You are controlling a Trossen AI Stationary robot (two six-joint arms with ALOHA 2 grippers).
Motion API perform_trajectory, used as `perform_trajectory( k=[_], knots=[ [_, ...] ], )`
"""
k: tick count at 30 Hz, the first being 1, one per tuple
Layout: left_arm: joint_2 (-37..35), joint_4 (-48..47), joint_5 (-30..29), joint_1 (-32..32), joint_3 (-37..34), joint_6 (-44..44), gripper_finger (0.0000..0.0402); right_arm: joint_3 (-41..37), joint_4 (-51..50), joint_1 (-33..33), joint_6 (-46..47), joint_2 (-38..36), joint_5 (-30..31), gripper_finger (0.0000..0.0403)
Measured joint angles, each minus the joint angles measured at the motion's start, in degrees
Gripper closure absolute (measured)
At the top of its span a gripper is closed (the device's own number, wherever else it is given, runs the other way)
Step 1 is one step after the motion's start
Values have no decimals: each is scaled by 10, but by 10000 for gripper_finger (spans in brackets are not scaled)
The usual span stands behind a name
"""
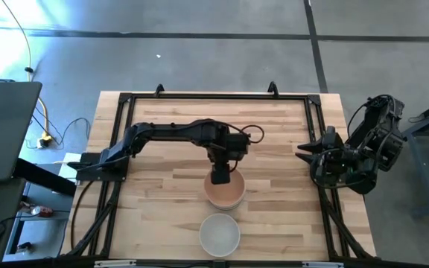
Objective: Nest bowls inside each other
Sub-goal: Stack the white bowl on top of the light orange bowl
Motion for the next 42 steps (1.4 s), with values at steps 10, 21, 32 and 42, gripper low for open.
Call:
perform_trajectory(
  k=[10,21,32,42],
  knots=[
    [-72,-54,-40,1,0,-31,261,0,0,0,0,3,-12,284],
    [-144,-54,-30,-64,-1,-67,261,0,16,0,47,18,-102,284],
    [-204,-54,-149,-104,-1,-91,261,0,208,-12,47,106,-206,284],
    [-274,-54,-270,-138,-2,-59,261,0,427,-86,94,244,-317,284]
  ],
)
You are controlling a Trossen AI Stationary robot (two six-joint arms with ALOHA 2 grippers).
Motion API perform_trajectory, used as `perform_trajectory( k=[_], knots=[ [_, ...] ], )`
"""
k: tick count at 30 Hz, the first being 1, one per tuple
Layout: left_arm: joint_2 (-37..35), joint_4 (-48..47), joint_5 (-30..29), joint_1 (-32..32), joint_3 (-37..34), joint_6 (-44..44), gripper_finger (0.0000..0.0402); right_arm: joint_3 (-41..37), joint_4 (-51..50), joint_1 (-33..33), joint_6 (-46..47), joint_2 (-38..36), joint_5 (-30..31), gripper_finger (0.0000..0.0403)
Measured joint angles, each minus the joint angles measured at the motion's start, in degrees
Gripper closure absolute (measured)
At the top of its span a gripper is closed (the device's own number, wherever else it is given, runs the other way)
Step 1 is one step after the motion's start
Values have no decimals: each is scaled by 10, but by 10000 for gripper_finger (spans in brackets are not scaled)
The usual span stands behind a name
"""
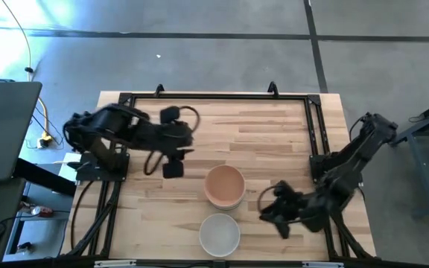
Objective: Nest bowls inside each other
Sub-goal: Stack the white bowl on top of the light orange bowl
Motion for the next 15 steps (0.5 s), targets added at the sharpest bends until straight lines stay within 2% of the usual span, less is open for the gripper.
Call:
perform_trajectory(
  k=[4,9,15],
  knots=[
    [-37,0,-36,-13,0,12,261,0,80,-24,31,50,-35,284],
    [-87,0,-86,-24,0,13,261,0,149,-40,58,90,-38,284],
    [-134,0,-122,-37,0,-6,261,0,157,-47,116,120,-39,284]
  ],
)
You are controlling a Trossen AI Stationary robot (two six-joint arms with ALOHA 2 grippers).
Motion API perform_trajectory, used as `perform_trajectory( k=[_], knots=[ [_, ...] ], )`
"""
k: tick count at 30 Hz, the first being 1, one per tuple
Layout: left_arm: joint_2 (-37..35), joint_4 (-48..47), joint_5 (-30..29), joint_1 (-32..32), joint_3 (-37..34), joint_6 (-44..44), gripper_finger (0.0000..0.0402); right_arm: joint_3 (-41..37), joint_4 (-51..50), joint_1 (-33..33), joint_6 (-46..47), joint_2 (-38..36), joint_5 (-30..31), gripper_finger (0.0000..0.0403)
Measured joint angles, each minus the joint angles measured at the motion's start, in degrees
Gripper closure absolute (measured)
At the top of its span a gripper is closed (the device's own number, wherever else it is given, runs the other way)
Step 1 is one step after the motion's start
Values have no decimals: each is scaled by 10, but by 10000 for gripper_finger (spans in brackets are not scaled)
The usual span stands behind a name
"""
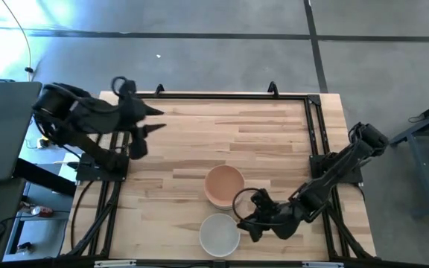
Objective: Nest bowls inside each other
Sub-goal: Stack the white bowl on top of the light orange bowl
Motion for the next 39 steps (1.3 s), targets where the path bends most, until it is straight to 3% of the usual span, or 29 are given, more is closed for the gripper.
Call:
perform_trajectory(
  k=[16,24,32,39],
  knots=[
    [-26,0,-18,-13,0,-23,261,0,-73,-5,150,18,-39,284],
    [-24,0,-16,-13,0,-23,261,22,1,-38,143,105,-163,284],
    [-29,0,-18,-13,0,-21,261,123,-157,-38,154,163,-186,284],
    [-30,0,-18,-13,0,-11,261,156,-213,-43,177,166,-177,284]
  ],
)
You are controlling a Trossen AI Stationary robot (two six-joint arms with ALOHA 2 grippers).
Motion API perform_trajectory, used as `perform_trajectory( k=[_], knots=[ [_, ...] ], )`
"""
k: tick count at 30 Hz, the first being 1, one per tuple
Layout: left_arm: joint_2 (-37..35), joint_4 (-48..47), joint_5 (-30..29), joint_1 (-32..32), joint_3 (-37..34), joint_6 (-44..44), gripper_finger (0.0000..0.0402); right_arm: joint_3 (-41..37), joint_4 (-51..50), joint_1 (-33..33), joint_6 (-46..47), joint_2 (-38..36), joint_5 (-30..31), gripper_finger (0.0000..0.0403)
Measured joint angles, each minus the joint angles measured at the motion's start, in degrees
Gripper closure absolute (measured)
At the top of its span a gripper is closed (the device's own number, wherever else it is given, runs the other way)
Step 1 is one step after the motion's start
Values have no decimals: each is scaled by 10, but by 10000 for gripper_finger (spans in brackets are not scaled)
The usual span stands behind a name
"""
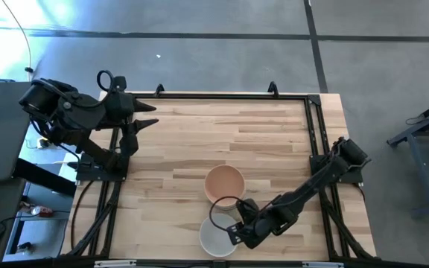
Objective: Nest bowls inside each other
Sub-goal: Stack the white bowl on top of the light orange bowl
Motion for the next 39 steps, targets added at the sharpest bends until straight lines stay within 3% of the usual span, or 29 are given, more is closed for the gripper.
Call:
perform_trajectory(
  k=[11,20,39],
  knots=[
    [-3,0,2,0,0,10,261,3,-14,0,37,11,0,284],
    [-8,0,2,0,0,11,261,3,29,0,47,46,-22,284],
    [-9,0,11,-19,0,0,261,3,-14,-9,45,48,-30,284]
  ],
)
